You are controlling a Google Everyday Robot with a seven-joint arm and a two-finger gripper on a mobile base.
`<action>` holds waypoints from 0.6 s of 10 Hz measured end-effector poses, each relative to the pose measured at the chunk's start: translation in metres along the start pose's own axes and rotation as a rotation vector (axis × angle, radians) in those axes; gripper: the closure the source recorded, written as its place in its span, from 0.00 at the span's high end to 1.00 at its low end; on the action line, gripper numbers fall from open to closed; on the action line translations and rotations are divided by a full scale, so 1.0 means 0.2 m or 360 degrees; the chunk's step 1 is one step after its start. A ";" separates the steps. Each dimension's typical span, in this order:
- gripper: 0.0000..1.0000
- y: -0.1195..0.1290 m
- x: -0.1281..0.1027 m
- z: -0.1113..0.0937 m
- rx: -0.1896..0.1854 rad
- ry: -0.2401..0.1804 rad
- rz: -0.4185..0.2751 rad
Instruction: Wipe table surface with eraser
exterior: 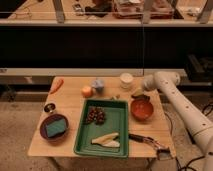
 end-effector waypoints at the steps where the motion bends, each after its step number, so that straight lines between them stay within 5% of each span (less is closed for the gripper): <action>1: 0.80 0.00 0.00 0.02 -0.0018 -0.0020 -0.0042; 6: 0.80 -0.06 -0.06 0.12 0.0121 -0.0126 -0.0194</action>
